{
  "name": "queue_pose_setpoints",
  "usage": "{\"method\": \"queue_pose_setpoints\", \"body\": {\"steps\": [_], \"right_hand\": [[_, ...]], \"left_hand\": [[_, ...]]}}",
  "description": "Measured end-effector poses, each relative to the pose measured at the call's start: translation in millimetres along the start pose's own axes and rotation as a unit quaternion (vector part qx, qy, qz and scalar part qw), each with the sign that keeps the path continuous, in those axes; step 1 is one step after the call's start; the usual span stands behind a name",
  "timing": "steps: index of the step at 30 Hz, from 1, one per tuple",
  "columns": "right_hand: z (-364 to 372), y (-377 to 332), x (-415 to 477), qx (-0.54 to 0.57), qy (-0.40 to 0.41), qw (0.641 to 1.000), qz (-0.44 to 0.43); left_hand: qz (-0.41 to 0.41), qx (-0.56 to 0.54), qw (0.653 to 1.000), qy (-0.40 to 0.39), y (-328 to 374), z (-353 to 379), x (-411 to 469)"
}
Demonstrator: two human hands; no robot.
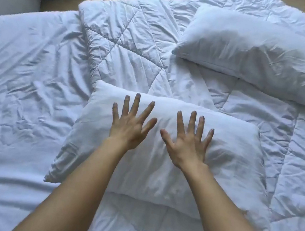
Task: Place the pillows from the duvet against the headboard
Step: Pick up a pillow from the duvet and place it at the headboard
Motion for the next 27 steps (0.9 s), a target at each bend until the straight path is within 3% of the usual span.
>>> {"method": "queue_pose_setpoints", "body": {"steps": [3,7,12,15,17,20,24,27], "right_hand": [[65,31,-6,-0.025,-0.018,0.999,0.032],[126,54,-66,-0.054,-0.007,0.998,0.012],[94,10,-43,-0.005,0.117,0.993,-0.024],[79,-10,1,-0.019,0.123,0.99,-0.06],[81,22,13,-0.058,0.082,0.995,-0.018],[81,126,-16,-0.091,0.022,0.989,0.116],[64,232,-83,-0.049,-0.039,0.96,0.271],[47,208,-69,-0.016,0.039,0.971,0.236]], "left_hand": [[0.015,0.049,0.998,-0.034,-14,69,5],[0.034,0.091,0.995,0.0,-31,137,-50],[0.032,0.045,0.994,0.091,-24,105,-34],[0.05,0.067,0.99,0.11,-16,85,4],[0.039,0.091,0.992,0.079,-32,91,14],[-0.046,0.098,0.994,0.033,-100,102,-6],[-0.146,0.057,0.986,-0.055,-191,103,-59],[-0.141,0.008,0.99,-0.002,-185,80,-65]]}}
Point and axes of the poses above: each hand's wrist, its own x-axis towards the middle knuckle, its own z-axis out of the palm, y = z × x, the point moved 7 cm from there along x, towards the middle knuckle, and after that the axes turned 3 degrees about -z, right-handed, at the moved point
